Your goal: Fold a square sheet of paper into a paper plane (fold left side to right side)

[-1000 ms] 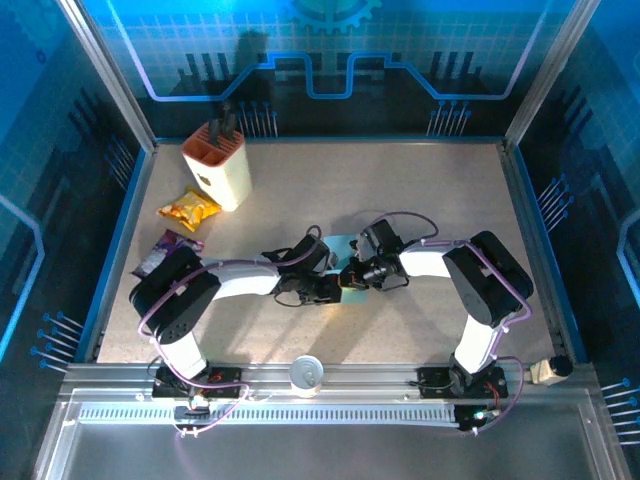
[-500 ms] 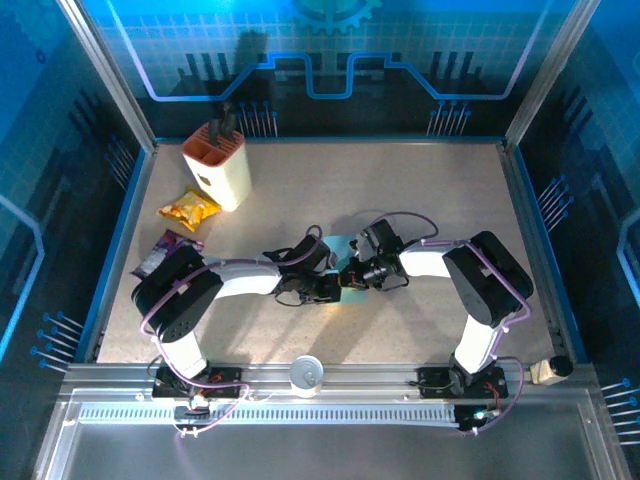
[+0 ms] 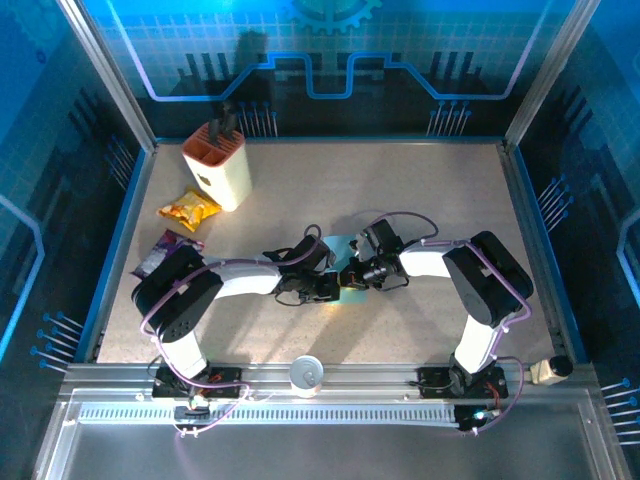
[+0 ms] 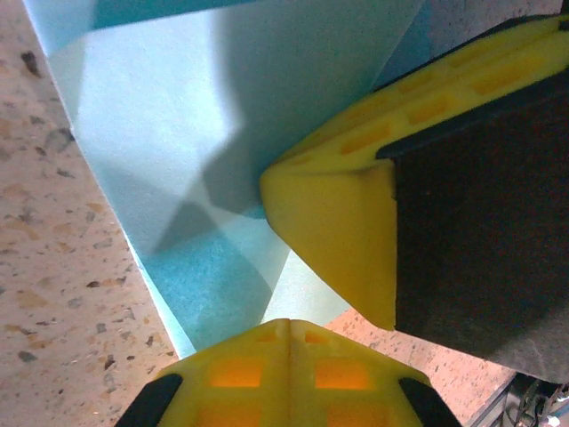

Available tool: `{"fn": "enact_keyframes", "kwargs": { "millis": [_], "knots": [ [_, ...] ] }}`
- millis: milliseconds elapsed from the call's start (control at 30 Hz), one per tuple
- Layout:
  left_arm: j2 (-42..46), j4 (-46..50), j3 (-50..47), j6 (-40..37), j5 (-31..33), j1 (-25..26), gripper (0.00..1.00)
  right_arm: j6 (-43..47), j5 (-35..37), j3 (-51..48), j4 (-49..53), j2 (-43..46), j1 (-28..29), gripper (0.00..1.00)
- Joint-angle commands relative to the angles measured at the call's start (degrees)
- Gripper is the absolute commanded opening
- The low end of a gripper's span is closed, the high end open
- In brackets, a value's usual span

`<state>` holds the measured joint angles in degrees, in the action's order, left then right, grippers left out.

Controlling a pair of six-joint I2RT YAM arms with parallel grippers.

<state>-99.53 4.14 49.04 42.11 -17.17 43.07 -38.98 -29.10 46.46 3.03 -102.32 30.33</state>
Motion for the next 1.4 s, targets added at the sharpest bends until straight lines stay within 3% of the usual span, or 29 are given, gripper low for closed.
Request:
{"fn": "enact_keyframes", "kwargs": {
  "millis": [0,733,1367],
  "knots": [
    [-1.1,0.1,-0.7,0.4,1.3,-0.4,0.00,0.8,3.8,-2.2,8.1,-2.2,0.7,0.00],
    [-0.3,0.0,-4.4,0.8,2.4,-0.3,0.00,1.4,3.7,-1.6,9.1,-2.0,0.7,0.00],
    [8.0,-2.6,-13.4,5.9,2.6,-0.4,0.00,2.4,5.1,-1.1,10.9,-2.7,0.3,0.00]
  ]
}}
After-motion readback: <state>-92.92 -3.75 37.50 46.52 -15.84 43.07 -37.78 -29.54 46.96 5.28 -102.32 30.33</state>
